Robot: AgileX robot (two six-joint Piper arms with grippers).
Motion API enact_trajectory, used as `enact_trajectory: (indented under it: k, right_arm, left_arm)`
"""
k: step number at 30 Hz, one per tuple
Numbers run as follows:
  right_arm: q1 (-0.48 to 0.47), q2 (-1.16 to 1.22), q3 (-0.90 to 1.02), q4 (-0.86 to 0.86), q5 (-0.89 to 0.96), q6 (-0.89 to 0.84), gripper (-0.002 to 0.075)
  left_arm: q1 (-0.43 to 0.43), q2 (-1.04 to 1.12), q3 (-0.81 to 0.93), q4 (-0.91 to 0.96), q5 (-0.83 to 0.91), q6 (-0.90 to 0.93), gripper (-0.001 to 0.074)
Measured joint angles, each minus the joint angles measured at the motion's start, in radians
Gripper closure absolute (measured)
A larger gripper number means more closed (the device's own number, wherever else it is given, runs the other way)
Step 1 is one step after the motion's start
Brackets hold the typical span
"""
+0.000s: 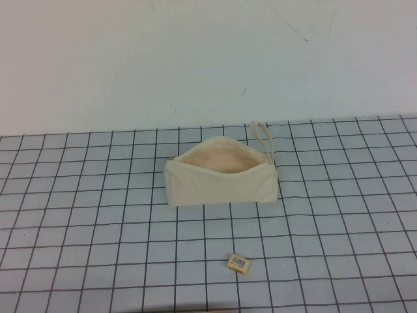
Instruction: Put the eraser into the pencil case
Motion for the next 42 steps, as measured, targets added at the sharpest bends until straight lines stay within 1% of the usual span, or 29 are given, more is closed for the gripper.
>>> enact_trajectory:
  k: [33, 36, 38, 42]
  right_arm:
    - [0.000, 0.000, 0.000, 0.000, -0.007, 0.000, 0.0727]
    - [0.000, 0.000, 0.008, 0.000, -0.058, 0.000, 0.0727]
    - [0.000, 0.000, 0.008, 0.000, -0.132, 0.000, 0.0727]
    - [0.000, 0.000, 0.008, 0.000, -0.405, -0.004, 0.0727]
  left_arm:
    - [0.000, 0.000, 0.000, 0.000, 0.000, 0.023, 0.0736]
    - [0.000, 0.000, 0.000, 0.000, 0.000, 0.023, 0.0736]
    - [0.000, 0.000, 0.000, 0.000, 0.000, 0.023, 0.0736]
    - [0.000, 0.000, 0.000, 0.000, 0.000, 0.023, 0.0736]
